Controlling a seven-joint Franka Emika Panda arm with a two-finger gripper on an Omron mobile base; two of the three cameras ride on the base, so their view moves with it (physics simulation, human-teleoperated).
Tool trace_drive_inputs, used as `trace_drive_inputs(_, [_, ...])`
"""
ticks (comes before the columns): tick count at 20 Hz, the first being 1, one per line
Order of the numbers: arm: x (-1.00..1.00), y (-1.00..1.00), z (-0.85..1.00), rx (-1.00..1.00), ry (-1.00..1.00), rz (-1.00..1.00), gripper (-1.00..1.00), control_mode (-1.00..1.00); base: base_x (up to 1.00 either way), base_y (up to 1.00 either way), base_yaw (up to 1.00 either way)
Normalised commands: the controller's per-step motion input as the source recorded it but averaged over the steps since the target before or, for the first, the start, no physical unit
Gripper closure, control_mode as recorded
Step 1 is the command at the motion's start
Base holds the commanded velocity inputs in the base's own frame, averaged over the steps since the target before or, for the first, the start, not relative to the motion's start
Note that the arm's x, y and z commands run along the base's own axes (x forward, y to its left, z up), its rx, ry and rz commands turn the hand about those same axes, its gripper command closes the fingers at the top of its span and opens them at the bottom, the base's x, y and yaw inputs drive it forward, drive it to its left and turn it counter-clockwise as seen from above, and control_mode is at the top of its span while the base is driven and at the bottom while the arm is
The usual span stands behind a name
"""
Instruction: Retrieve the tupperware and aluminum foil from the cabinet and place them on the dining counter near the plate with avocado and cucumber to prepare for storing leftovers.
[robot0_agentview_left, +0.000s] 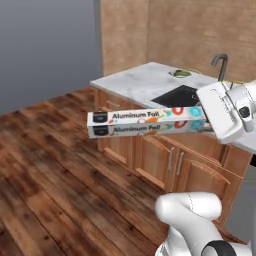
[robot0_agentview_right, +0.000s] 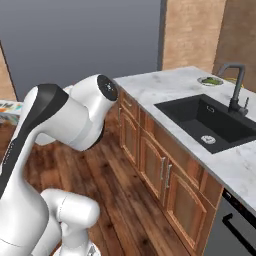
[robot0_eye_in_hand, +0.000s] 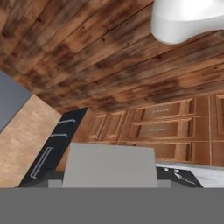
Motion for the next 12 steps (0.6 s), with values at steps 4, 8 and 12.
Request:
trace_drive_inputs(4, [0.0,0.0,0.0,0.0,0.0,0.0,1.0,1.0,0.56,0.13,-0.44])
trace_drive_inputs(8, [0.0,0.0,0.0,0.0,0.0,0.0,1.0,1.0,0.73,0.58,-0.35])
trace_drive_inputs(12, [0.0,0.0,0.0,0.0,0.0,0.0,1.0,1.0,0.81,0.78,-0.34])
